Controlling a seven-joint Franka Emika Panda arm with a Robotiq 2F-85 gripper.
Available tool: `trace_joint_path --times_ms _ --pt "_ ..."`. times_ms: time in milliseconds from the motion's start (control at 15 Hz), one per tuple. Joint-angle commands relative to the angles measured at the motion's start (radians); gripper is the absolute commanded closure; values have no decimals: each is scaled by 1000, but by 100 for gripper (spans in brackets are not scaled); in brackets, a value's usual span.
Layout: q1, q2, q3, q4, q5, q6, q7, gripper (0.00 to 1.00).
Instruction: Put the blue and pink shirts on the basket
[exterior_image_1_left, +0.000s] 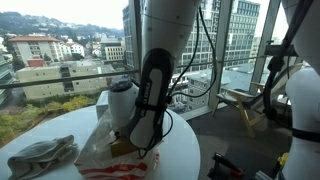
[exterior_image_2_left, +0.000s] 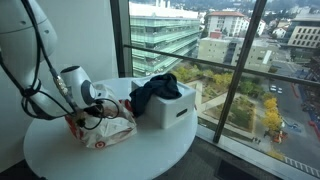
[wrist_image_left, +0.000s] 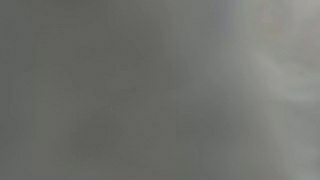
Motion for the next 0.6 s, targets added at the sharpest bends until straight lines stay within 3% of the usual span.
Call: trace_joint_path --times_ms 0,67,533 --pt "0 -22 -5 13 19 -101 12 86" --pt "8 -28 -8 15 65 -134 -23 89" --pt "-153 -132 128 115 233 -432 -63 86"
